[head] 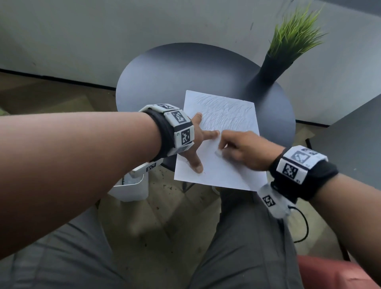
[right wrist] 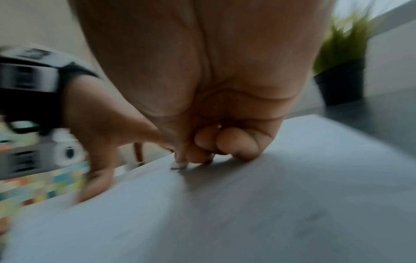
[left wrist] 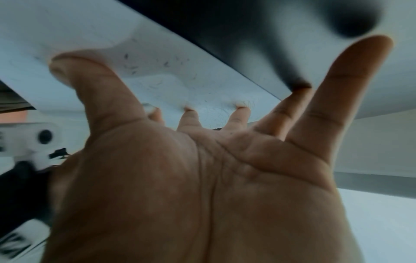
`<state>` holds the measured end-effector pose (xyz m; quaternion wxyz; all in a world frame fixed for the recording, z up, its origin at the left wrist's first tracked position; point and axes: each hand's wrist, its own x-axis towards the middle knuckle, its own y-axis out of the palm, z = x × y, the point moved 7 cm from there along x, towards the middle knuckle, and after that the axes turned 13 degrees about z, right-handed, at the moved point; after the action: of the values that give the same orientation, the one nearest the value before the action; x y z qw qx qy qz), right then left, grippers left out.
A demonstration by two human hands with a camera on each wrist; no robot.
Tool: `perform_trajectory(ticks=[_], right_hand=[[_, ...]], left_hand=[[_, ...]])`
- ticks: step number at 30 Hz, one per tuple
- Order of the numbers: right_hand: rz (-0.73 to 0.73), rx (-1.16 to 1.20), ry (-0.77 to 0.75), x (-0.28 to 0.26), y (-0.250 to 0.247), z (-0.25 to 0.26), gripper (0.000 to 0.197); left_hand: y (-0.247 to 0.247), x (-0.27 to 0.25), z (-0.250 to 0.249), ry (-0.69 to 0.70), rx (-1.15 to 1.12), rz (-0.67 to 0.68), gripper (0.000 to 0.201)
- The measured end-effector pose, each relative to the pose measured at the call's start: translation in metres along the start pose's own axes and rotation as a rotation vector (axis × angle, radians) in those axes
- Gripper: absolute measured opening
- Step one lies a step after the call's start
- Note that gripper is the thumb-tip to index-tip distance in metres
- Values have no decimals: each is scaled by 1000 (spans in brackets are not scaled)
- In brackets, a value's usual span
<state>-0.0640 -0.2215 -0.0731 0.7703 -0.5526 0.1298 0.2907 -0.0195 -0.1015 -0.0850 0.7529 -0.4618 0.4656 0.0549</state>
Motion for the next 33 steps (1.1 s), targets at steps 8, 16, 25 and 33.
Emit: perform_trajectory(ticks=[8, 16, 25, 33], right_hand=[[-118, 41, 169, 1, 0, -24, 15], [-50, -4, 94, -4, -3, -15, 10], [39, -117, 1, -4, 5, -3, 11], [58, -100, -72, -8, 18, 11, 13]], left_hand=[[6, 3, -4, 9, -56, -36, 128], [8, 0, -10, 37, -23, -60, 132], [8, 1, -11, 54, -42, -33, 132], [8, 2, -10, 60, -48, -27, 131]])
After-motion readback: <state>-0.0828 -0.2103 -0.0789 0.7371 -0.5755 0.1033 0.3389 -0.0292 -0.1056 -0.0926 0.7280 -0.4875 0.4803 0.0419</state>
